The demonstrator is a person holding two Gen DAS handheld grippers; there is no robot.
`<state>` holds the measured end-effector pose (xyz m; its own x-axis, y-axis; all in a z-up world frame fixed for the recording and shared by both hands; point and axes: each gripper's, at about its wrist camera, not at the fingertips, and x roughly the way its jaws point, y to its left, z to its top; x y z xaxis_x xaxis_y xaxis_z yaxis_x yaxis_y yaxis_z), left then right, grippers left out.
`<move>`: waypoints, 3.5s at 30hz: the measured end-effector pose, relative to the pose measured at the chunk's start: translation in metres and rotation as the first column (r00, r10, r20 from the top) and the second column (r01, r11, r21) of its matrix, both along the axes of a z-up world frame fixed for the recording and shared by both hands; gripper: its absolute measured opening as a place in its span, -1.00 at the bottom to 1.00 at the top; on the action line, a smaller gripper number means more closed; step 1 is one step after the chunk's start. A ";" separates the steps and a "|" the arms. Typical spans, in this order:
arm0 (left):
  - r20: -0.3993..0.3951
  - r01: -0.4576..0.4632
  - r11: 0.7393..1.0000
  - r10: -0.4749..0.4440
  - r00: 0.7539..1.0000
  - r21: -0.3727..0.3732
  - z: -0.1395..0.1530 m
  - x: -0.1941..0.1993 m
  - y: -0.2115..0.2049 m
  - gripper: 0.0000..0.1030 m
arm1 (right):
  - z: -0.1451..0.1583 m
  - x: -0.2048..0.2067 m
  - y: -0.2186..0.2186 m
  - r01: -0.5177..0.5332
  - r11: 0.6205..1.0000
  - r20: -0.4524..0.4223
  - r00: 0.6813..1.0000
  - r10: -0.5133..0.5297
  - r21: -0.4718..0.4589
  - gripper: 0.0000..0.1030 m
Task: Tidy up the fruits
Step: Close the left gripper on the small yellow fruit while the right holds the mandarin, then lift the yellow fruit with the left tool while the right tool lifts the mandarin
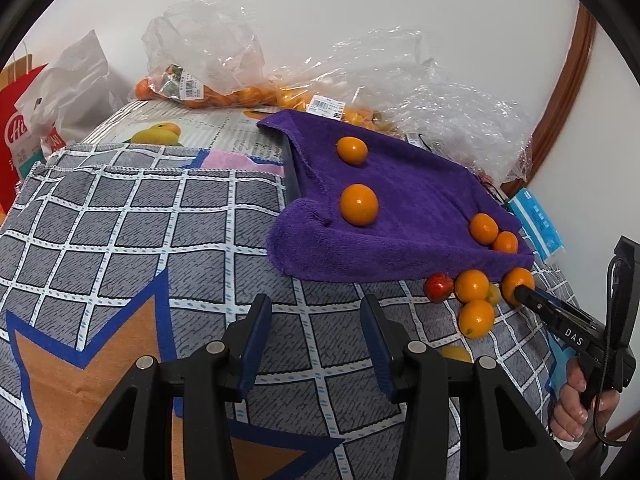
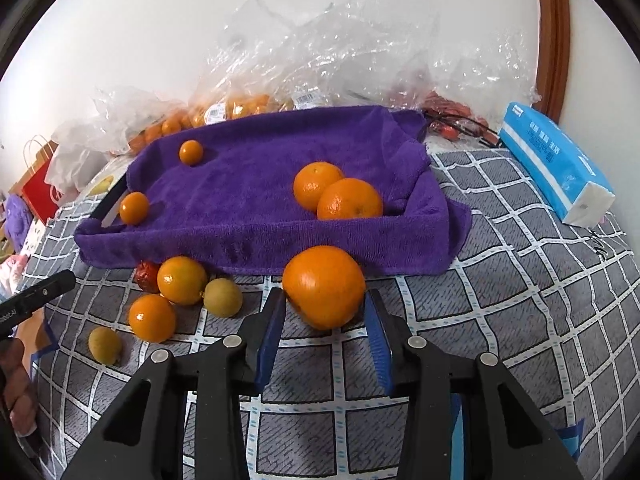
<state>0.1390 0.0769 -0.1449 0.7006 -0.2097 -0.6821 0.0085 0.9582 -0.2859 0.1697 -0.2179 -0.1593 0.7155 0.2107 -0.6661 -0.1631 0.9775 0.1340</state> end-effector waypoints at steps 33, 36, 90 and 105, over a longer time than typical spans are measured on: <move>-0.059 0.027 0.996 -0.022 0.998 0.089 0.001 0.014 -0.022 -0.50 | 0.000 0.006 -0.003 -0.027 0.999 -0.034 0.999 0.029 0.046 -0.02; -0.057 0.024 0.999 -0.021 0.998 0.041 -0.006 0.016 -0.014 -0.50 | -0.001 0.012 0.007 -0.036 0.999 -0.050 0.998 0.037 0.018 -0.02; 0.060 -0.020 1.000 0.020 0.998 0.005 0.004 -0.003 -0.011 -0.50 | 0.010 -0.004 -0.004 -0.057 0.992 0.089 0.995 0.048 0.109 -0.26; 0.010 -0.034 0.998 0.034 0.999 -0.055 -0.005 0.004 -0.003 -0.50 | 0.009 -0.004 -0.002 -0.060 0.992 0.084 0.995 0.050 0.115 -0.26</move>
<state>0.1429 0.0739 -0.1495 0.7152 -0.2225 -0.6626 -0.0205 0.9409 -0.3380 0.1653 -0.2202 -0.1501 0.7514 0.3244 -0.5746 -0.2311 0.9450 0.2313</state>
